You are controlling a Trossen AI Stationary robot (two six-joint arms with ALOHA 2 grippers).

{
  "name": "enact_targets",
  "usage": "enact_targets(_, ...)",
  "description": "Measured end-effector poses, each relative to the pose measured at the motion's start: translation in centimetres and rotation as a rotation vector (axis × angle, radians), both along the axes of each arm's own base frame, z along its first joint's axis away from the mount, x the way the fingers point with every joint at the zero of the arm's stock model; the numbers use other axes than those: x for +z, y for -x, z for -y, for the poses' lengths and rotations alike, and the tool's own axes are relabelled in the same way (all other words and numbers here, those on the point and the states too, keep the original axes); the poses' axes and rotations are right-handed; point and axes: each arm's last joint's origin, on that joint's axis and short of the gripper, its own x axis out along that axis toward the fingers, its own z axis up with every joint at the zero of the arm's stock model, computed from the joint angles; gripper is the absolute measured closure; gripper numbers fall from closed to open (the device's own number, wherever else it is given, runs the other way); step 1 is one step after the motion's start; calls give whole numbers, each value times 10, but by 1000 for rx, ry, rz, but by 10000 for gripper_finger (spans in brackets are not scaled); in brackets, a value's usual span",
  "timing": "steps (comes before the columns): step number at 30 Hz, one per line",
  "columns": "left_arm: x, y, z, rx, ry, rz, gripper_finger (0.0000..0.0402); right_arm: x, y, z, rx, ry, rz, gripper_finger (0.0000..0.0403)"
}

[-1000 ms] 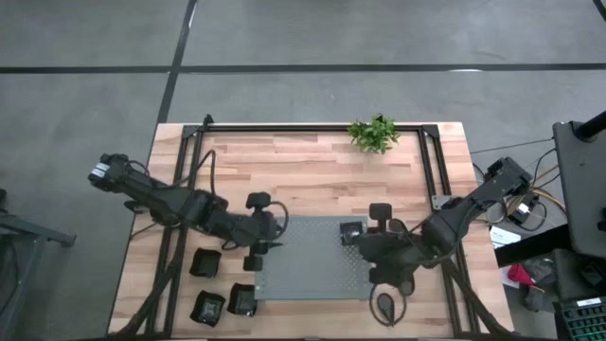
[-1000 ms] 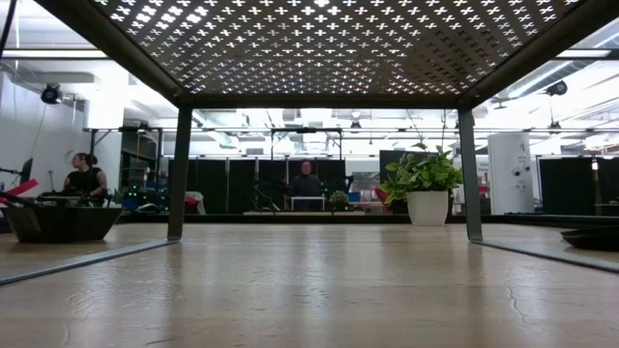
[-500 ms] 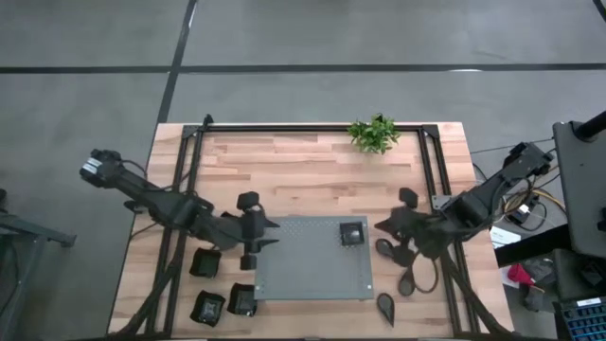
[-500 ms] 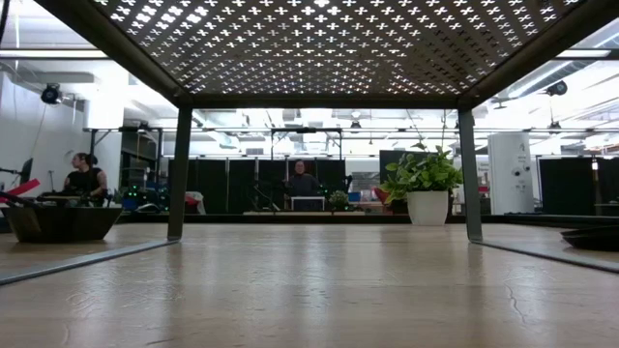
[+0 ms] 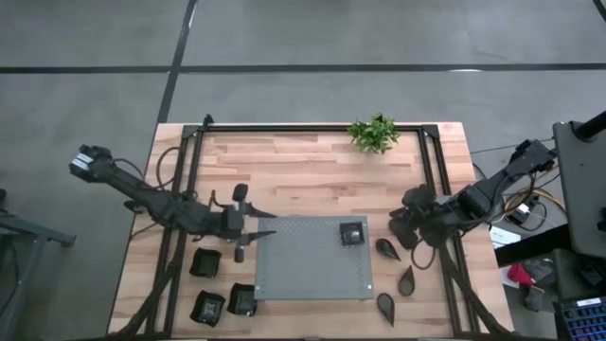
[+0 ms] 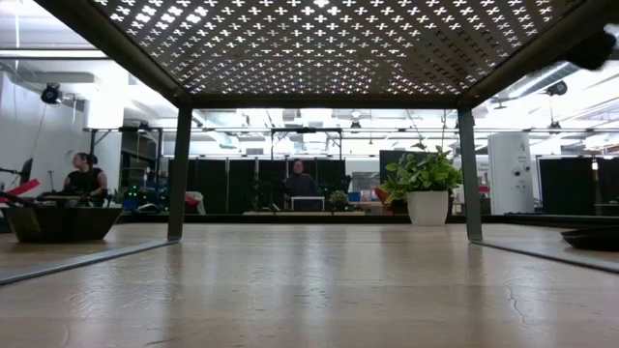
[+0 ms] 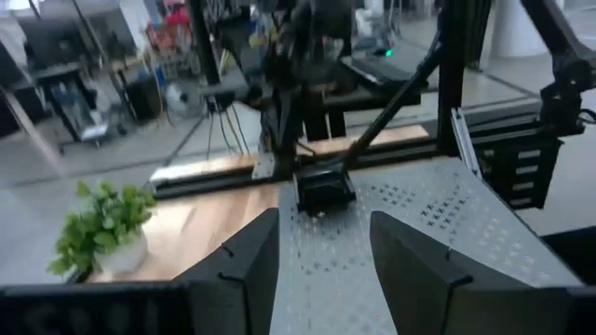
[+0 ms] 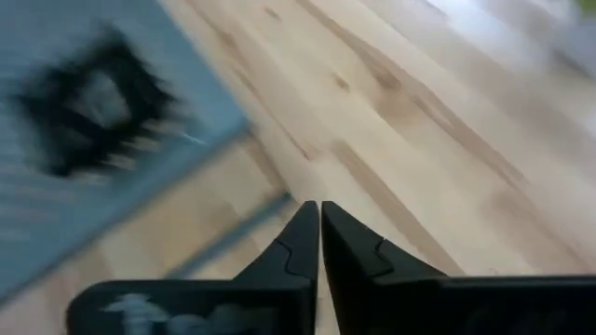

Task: Pick & Place Mini shaped plates
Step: Put the drop-shaped plate on the shelf

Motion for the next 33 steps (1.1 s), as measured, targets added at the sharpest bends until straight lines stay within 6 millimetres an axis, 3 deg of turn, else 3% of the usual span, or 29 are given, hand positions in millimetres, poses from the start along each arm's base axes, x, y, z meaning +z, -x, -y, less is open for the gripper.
enact_targets(5,-14,16,-7,-15,34,7,238,-16,9,6,-95,-51,-134,349)
enact_targets(12,-27,41,-20,-12,80,52,238,-27,10,9,-223,-114,-136,290)
enact_targets(26,-72,85,-41,-44,153,107,238,-58,20,14,-307,-213,-271,296)
enact_targets(33,-85,102,-47,-111,169,138,238,-60,19,17,-331,-240,-267,286)
